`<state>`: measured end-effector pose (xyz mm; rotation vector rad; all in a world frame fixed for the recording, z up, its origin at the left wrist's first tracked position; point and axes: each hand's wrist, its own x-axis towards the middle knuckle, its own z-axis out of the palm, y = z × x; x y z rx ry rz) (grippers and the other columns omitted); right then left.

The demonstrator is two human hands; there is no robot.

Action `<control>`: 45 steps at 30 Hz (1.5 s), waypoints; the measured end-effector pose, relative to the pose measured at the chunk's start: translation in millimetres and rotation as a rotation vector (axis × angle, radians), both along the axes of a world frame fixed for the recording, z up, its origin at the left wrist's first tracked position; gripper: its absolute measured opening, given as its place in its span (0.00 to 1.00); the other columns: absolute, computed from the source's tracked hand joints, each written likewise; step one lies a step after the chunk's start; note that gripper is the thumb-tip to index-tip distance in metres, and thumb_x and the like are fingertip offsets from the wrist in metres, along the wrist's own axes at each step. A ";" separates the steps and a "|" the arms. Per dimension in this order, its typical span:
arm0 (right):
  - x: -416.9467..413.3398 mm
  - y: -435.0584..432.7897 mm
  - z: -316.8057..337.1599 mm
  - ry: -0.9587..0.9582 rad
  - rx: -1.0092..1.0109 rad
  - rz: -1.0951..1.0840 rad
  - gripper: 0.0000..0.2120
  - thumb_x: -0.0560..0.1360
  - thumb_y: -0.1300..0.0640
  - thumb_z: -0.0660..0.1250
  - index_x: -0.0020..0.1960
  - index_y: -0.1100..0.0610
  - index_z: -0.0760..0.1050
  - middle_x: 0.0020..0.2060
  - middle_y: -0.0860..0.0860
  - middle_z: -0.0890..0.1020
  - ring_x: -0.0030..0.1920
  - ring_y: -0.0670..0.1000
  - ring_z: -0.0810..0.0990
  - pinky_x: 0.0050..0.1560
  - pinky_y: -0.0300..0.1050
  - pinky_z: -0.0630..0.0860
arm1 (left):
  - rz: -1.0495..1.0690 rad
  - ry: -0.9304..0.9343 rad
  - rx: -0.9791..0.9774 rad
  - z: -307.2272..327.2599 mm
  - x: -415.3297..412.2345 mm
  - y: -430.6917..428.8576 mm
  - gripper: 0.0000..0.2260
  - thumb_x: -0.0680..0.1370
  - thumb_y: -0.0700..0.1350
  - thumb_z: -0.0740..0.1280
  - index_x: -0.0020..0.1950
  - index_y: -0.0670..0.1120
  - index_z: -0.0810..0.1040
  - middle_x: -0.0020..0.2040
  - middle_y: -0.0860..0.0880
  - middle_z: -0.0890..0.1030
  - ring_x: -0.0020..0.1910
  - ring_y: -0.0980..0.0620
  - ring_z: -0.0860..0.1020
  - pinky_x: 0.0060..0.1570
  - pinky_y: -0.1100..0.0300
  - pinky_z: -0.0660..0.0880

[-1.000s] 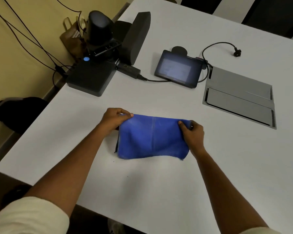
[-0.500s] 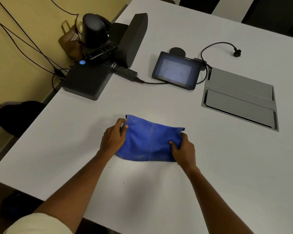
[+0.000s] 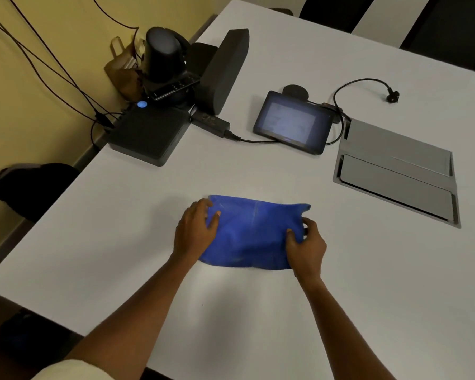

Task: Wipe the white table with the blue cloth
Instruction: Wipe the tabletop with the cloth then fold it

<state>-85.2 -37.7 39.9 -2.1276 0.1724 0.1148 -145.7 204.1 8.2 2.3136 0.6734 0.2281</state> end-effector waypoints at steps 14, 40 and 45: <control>-31.7 107.4 -19.2 -0.017 -0.031 0.429 0.13 0.81 0.63 0.62 0.64 0.60 0.77 0.54 0.53 0.84 0.51 0.50 0.82 0.52 0.37 0.76 | 0.076 0.171 -0.320 2.6 19.6 -13.1 0.14 0.82 0.53 0.65 0.43 0.46 0.79 0.36 0.49 0.81 0.40 0.46 0.82 0.37 0.60 0.75; 0.4 124.1 -71.8 -0.182 -0.729 0.671 0.42 0.80 0.29 0.41 0.83 0.56 0.46 0.83 0.54 0.48 0.83 0.54 0.44 0.81 0.59 0.43 | -0.126 0.248 0.492 -42.9 -63.5 112.5 0.30 0.84 0.58 0.48 0.81 0.43 0.61 0.81 0.42 0.63 0.82 0.40 0.58 0.79 0.43 0.58; -2.7 121.7 -72.2 -0.239 -0.773 0.692 0.50 0.75 0.23 0.45 0.83 0.59 0.45 0.83 0.56 0.46 0.83 0.55 0.43 0.81 0.61 0.43 | -0.133 0.275 0.468 -50.9 -75.5 122.7 0.28 0.84 0.58 0.47 0.82 0.47 0.61 0.82 0.43 0.62 0.82 0.40 0.58 0.78 0.42 0.58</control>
